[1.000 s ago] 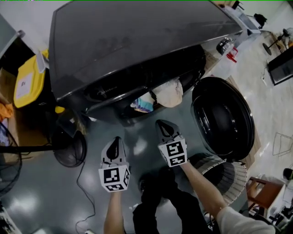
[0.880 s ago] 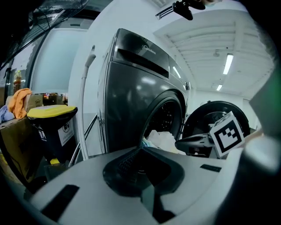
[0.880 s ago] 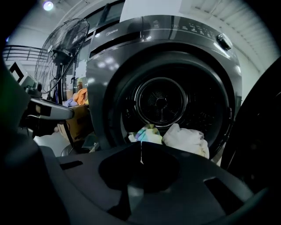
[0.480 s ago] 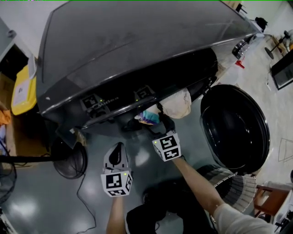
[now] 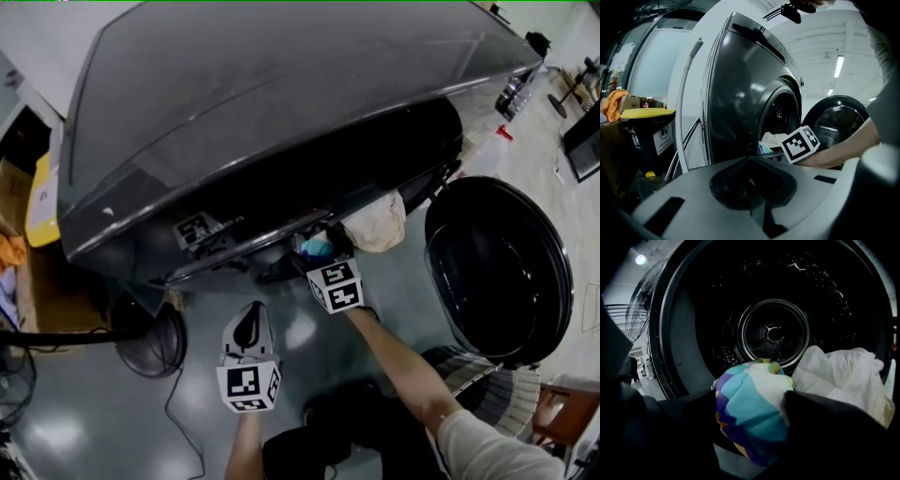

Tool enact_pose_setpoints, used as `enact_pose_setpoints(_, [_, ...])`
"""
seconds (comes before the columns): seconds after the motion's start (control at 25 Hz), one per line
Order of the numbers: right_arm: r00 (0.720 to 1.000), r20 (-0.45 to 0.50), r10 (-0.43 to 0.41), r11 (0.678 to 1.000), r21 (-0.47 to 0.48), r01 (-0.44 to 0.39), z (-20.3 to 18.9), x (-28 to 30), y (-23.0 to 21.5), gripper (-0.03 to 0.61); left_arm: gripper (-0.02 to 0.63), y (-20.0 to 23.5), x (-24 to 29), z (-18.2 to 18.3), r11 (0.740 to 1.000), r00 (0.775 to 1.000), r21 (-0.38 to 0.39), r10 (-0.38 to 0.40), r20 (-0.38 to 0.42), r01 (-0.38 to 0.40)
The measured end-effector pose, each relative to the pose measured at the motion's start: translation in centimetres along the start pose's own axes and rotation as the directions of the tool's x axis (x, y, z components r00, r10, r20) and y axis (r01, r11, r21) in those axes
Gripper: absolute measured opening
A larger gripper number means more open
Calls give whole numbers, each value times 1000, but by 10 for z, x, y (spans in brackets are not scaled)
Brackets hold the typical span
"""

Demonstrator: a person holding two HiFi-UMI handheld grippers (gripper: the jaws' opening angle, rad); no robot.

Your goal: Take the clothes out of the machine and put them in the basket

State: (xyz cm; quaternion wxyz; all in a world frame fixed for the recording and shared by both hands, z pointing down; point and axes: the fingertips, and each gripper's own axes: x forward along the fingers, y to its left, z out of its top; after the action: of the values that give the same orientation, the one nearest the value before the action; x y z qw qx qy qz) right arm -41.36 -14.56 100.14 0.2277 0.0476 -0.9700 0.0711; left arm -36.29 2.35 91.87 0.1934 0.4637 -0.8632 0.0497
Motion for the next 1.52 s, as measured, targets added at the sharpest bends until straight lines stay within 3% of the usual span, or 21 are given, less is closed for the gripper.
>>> enact_pose_setpoints(0.12, [1000,-18,4,1000,-12,-4,-4,6,-2,453,18,4,1,3,1000,1000,7,7,6,-7])
enact_pose_setpoints(0.36, [998,-68,2,992,-126,-10,-8,1,5,254,18,6,0,3,1000,1000,-12,10,4,-10])
enact_pose_setpoints(0.48, [996,-84,0,992,-122,-11,-2,-4,6,199,18,5,-4,7,1000,1000,-16,10,5,-10])
enact_pose_setpoints(0.8, [997,-80,6,995,-99,-14,37,-54,17,181,18,-3,-29,43,999,1000,-40,3,-15,-4])
enact_pose_setpoints(1.52, [997,-69,-21,999,-29,19,163,-252,46,173,18,-59,-109,199,997,999,-76,-8,-32,6])
